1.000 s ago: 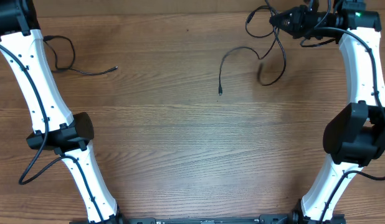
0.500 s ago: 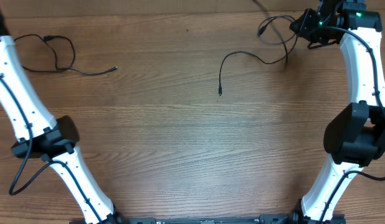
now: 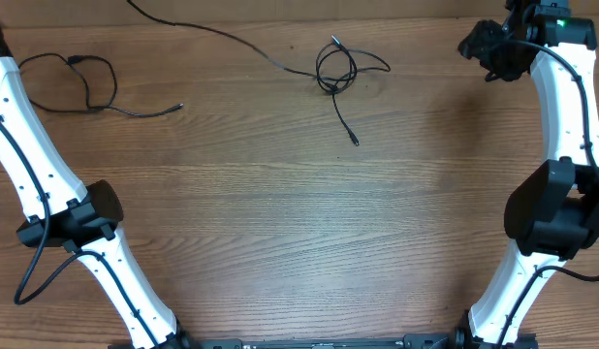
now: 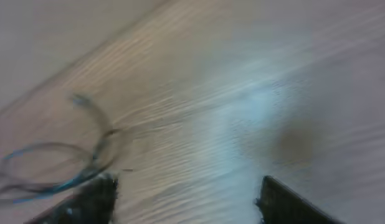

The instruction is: Untangle cables

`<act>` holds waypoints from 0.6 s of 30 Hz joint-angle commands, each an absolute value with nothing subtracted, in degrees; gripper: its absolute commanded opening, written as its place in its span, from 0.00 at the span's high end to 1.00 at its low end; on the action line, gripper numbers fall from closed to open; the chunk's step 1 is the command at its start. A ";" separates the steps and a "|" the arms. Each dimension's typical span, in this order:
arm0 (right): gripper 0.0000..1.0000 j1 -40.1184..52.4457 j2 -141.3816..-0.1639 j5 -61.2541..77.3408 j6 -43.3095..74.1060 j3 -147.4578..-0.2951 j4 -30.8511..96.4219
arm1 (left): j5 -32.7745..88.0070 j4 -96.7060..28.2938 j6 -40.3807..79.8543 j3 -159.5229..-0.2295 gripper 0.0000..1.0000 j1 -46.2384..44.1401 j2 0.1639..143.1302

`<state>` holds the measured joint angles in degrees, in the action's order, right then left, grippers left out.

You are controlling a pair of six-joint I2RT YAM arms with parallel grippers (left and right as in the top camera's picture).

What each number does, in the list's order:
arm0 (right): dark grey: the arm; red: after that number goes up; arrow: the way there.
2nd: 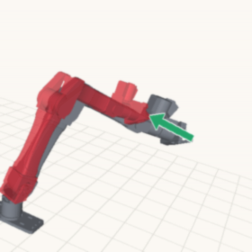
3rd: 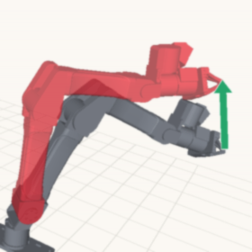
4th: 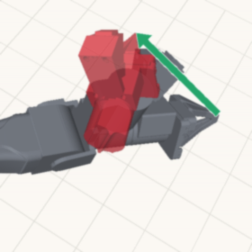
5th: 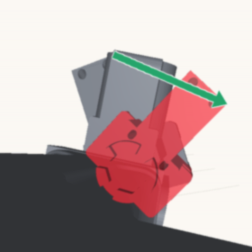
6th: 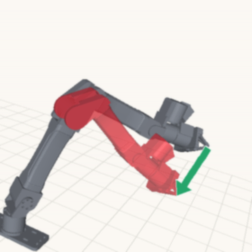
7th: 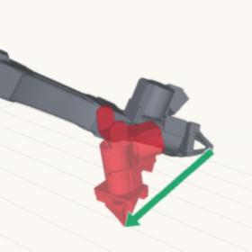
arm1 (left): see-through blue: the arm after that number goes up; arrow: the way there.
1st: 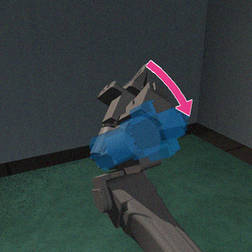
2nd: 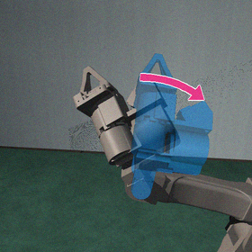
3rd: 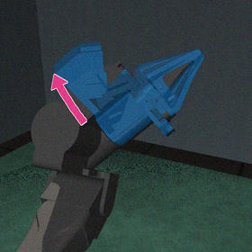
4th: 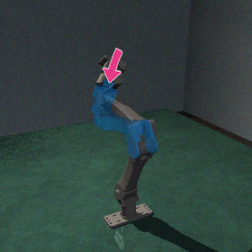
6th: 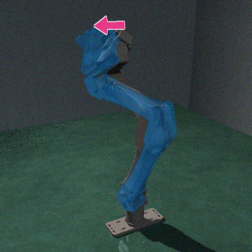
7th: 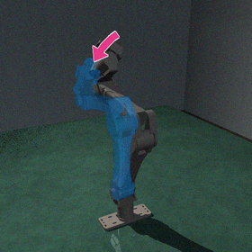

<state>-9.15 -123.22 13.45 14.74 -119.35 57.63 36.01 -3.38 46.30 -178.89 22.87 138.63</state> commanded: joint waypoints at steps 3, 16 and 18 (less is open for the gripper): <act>0.04 -1.13 -122.56 31.62 17.08 -120.09 51.13 | 36.45 -2.94 45.39 -180.02 0.96 20.95 136.22; 0.00 20.45 -126.48 17.85 30.76 -120.03 40.69 | 37.30 -3.16 45.41 -180.02 0.96 18.92 136.22; 0.00 21.78 -128.27 12.19 33.12 -120.03 39.46 | 38.15 -3.18 45.41 -180.02 0.96 18.92 136.22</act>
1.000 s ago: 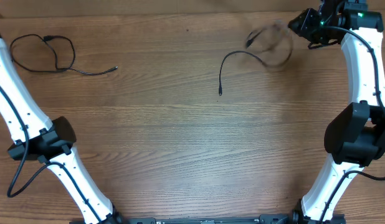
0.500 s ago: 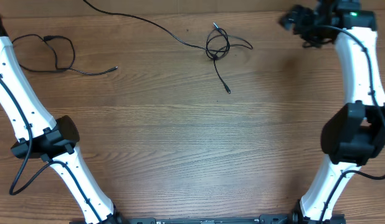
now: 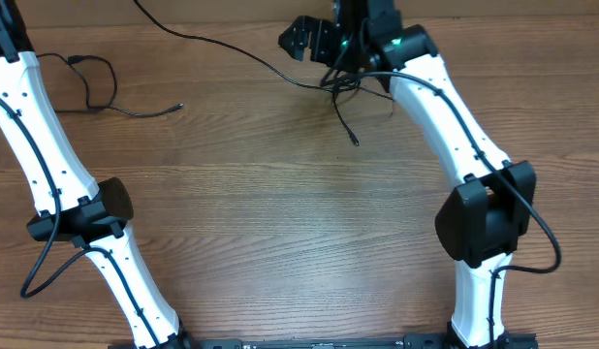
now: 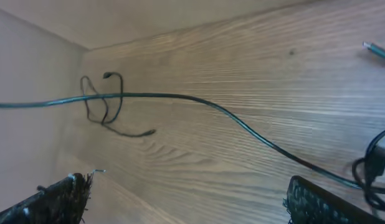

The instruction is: Untangle cables

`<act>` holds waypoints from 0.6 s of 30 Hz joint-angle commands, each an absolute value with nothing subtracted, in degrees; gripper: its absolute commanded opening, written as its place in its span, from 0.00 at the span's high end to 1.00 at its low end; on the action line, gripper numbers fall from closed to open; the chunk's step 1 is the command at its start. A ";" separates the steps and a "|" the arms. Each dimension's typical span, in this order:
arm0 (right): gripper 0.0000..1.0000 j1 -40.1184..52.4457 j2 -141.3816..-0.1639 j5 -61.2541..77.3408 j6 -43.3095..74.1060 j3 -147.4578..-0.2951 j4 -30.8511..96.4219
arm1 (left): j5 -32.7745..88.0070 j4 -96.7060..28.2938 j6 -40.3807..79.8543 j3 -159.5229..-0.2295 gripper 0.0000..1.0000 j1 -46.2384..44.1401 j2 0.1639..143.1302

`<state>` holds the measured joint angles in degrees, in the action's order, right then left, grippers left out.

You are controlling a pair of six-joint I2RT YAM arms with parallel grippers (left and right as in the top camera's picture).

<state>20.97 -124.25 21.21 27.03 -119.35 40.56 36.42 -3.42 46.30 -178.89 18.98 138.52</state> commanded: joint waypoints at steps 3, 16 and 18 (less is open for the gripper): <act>0.01 22.48 -131.94 6.46 39.53 -120.03 39.97 | 38.39 -3.14 45.41 -180.02 0.96 18.92 136.22; 0.05 11.97 -135.50 -4.25 45.84 -119.77 57.74 | 35.16 -3.09 45.34 -180.02 0.96 19.99 136.22; 0.05 9.67 -136.44 -4.25 45.50 -118.91 59.68 | 33.65 -3.14 45.36 -180.02 0.96 20.71 136.22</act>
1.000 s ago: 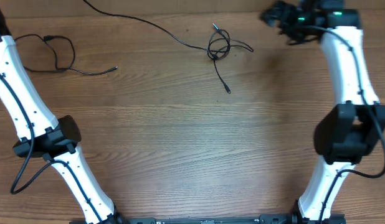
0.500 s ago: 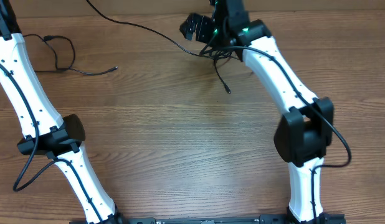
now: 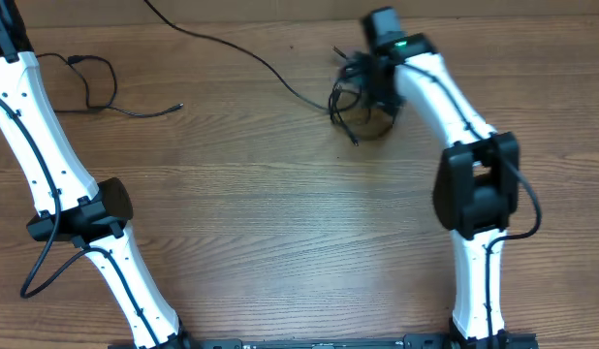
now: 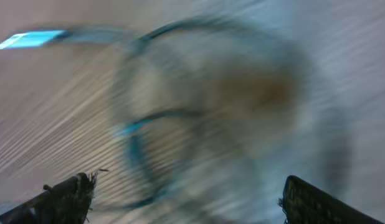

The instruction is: Untangle cables

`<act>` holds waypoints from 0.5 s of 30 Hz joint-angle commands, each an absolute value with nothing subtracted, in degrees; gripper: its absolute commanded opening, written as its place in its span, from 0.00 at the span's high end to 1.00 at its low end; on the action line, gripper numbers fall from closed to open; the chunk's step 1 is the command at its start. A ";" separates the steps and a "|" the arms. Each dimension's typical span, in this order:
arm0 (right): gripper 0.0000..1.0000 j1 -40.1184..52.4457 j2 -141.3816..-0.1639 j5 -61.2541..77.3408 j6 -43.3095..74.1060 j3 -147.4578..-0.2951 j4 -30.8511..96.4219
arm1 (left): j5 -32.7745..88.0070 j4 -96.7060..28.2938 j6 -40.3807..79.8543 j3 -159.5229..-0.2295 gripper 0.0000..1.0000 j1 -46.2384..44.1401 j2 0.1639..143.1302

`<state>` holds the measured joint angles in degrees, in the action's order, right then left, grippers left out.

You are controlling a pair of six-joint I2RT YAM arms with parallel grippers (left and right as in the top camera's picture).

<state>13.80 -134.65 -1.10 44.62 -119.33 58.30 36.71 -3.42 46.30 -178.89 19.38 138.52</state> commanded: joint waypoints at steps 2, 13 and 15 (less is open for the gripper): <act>0.05 7.97 -136.55 -4.21 43.53 -117.49 60.31 | 32.77 -3.16 45.39 -180.02 0.96 21.39 136.22; 0.04 7.68 -134.08 4.29 21.74 -126.19 60.27 | 34.09 -5.45 45.34 -180.00 0.96 20.95 136.22; 0.05 8.93 -134.02 9.96 15.42 -127.37 60.53 | 34.15 -6.11 45.17 -180.00 0.96 20.93 136.22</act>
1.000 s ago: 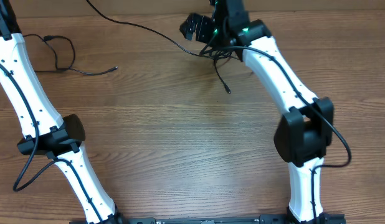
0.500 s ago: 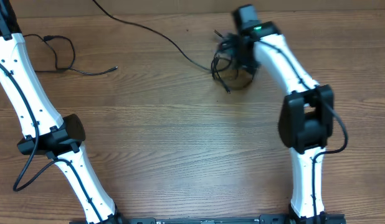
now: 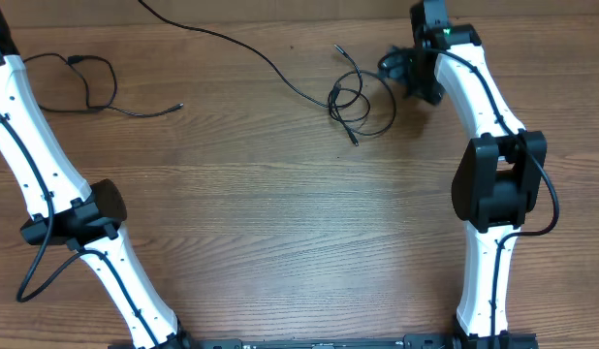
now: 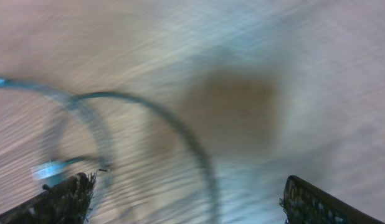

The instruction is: Untangle cables

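Note:
A knot of thin black cables (image 3: 350, 97) lies at the back middle of the wooden table (image 3: 280, 213). Small loops sit at its left, a wider loop (image 3: 379, 118) at its right, and one plug end (image 3: 336, 46) points to the back. A long strand (image 3: 232, 44) runs off to the back left. My right gripper (image 3: 404, 70) hovers just right of the knot. In the blurred right wrist view the gripper (image 4: 186, 199) is open, its fingers (image 4: 68, 198) wide apart, with a cable loop (image 4: 180, 130) on the table below them. The left gripper is out of view.
A second, separate cable (image 3: 86, 82) lies looped at the back left, its end (image 3: 178, 105) pointing right. The white left arm (image 3: 38, 165) stands along the left edge. The right arm (image 3: 493, 184) rises along the right side.
My right gripper was directly over the knot and is now to its right and farther back. The loops lie more spread out, and the plug end at the back shows again.
My right gripper first hung at the back right, far from a compact knot. Then it was left of the knot, above the long strand, then over the knot itself. Now it sits open to the right, and the knot lies slightly shifted, with wider loops.

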`<act>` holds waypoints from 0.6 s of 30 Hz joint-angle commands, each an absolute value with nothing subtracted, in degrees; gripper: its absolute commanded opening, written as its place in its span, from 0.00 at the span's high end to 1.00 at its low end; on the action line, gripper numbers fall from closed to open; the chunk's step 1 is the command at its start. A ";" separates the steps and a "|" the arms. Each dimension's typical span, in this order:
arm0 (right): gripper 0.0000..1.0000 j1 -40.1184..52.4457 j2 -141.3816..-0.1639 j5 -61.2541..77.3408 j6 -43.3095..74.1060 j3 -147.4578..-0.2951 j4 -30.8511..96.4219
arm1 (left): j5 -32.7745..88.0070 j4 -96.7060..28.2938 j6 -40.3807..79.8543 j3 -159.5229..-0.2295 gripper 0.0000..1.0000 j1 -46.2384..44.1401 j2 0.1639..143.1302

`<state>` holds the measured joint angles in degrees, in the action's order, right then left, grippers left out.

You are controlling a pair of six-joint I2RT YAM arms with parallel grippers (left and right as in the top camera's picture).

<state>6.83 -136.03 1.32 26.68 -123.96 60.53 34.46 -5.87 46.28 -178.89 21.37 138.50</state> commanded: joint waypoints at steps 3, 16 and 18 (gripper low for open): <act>0.05 11.22 -134.28 13.04 5.87 -126.65 61.54 | 34.13 -6.20 45.19 -180.00 0.96 20.93 136.22; 0.22 19.35 -135.57 4.40 -14.00 -116.44 56.10 | 34.13 -6.68 45.19 -180.00 0.96 20.60 136.22; 0.31 19.35 -135.57 4.27 -14.00 -114.72 56.34 | 34.13 -6.92 45.19 -180.00 0.96 20.60 136.22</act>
